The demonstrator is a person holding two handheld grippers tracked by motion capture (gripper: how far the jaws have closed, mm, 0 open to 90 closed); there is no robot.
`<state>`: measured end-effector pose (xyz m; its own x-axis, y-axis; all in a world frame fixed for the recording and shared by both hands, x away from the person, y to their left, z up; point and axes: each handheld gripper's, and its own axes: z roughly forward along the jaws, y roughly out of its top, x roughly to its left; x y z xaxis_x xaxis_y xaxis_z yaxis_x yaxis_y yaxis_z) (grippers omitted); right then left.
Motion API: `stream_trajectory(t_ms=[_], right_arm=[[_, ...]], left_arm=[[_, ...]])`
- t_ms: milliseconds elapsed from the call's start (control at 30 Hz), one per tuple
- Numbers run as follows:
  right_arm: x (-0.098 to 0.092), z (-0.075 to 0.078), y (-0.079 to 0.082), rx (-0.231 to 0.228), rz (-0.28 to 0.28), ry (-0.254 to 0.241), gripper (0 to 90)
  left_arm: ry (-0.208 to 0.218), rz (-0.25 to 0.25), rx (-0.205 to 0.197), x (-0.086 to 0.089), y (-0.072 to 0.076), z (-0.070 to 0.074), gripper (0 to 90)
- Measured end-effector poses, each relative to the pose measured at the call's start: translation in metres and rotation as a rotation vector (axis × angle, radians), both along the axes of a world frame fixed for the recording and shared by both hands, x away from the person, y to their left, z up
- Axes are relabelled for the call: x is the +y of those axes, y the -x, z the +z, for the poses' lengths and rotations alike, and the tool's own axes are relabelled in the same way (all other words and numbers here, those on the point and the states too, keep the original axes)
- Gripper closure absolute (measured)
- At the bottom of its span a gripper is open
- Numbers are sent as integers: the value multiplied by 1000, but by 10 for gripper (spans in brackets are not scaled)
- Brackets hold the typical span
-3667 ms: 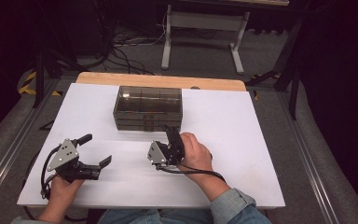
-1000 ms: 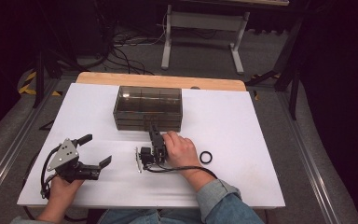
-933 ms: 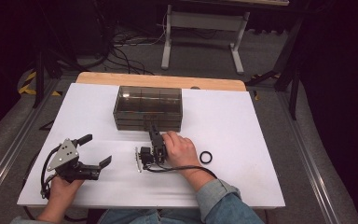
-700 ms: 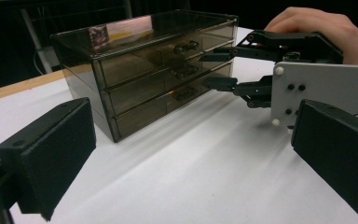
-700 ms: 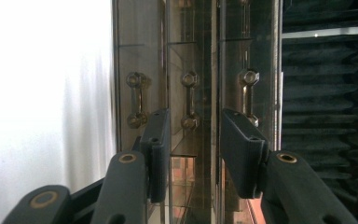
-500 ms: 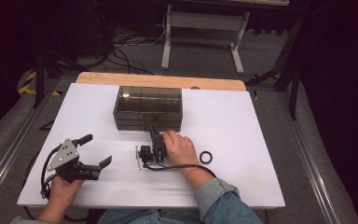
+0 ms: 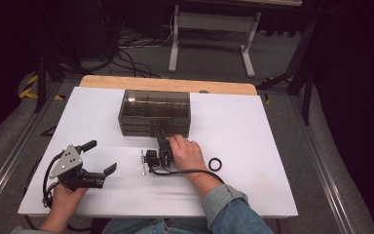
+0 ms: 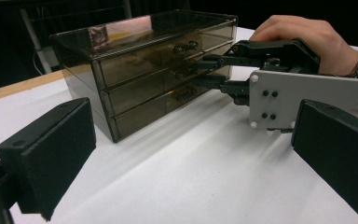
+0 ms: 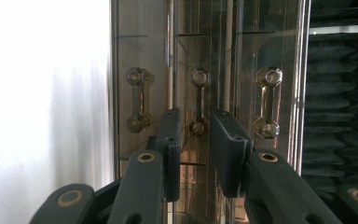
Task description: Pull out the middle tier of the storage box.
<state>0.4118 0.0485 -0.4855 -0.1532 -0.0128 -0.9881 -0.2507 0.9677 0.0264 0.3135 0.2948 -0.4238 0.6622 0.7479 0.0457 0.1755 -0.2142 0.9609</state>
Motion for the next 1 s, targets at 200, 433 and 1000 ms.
stream_trajectory(t_ms=[200, 433, 1000], right_arm=[[2, 2, -1, -8, 10, 2, 795], [3, 1, -1, -1, -8, -12, 802], [4, 4, -1, 10, -6, -2, 815]], left_arm=[[1, 0, 0, 0, 0, 0, 5], [1, -1, 0, 0, 0, 0, 5], [2, 1, 1, 0, 0, 0, 5]])
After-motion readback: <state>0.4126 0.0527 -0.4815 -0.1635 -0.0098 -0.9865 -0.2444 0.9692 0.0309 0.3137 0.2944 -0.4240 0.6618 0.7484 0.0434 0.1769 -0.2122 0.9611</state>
